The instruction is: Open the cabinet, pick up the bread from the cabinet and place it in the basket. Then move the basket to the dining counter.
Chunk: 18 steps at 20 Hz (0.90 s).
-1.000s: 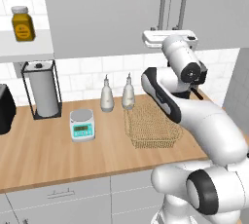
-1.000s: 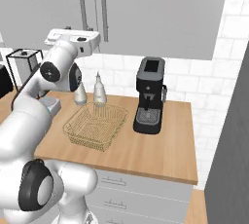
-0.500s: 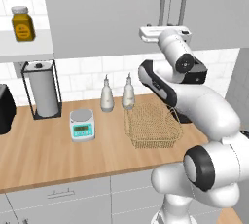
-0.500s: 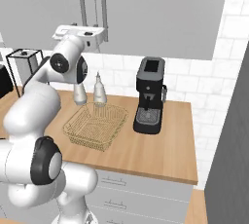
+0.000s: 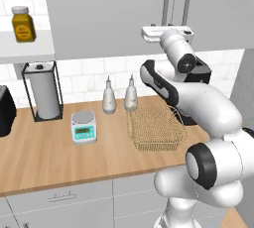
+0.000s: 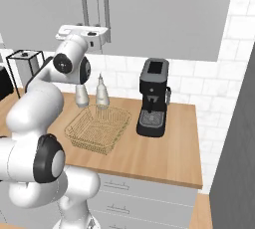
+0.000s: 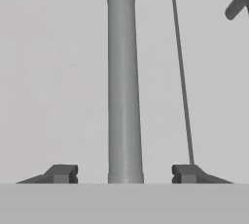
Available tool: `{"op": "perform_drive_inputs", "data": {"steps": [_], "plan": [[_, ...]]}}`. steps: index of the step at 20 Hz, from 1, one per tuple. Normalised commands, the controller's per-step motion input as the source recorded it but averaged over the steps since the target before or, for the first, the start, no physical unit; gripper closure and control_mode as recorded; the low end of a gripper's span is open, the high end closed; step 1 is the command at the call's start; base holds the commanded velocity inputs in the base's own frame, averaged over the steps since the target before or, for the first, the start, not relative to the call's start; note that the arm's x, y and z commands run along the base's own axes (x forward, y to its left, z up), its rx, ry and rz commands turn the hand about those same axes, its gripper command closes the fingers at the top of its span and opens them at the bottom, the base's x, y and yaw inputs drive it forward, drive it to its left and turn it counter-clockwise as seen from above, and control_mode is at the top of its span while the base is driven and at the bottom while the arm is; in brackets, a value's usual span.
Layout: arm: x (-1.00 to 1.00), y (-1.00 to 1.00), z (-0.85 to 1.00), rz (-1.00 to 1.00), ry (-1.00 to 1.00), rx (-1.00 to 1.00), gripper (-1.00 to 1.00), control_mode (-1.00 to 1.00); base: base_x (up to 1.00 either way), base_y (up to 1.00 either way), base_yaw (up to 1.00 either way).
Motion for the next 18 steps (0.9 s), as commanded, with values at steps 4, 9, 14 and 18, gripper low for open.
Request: {"op": "perform_drive_inputs", "data": {"steps": [4, 9, 14, 18], "plan": [[0.0, 0.0, 0.0, 0.0, 0.0, 0.0, 1.0, -1.0, 0.0, 0.0, 0.0], [-0.07, 0.0, 0.0, 0.0, 0.0, 0.0, 1.0, -1.0, 0.0, 0.0, 0.0], [-0.63, 0.2, 0.0, 0.0, 0.0, -0.01, 1.0, -1.0, 0.0, 0.0, 0.0], [-1.0, 0.39, 0.0, -0.03, 0.0, -0.03, 1.0, -1.0, 0.0, 0.0, 0.0]]}}
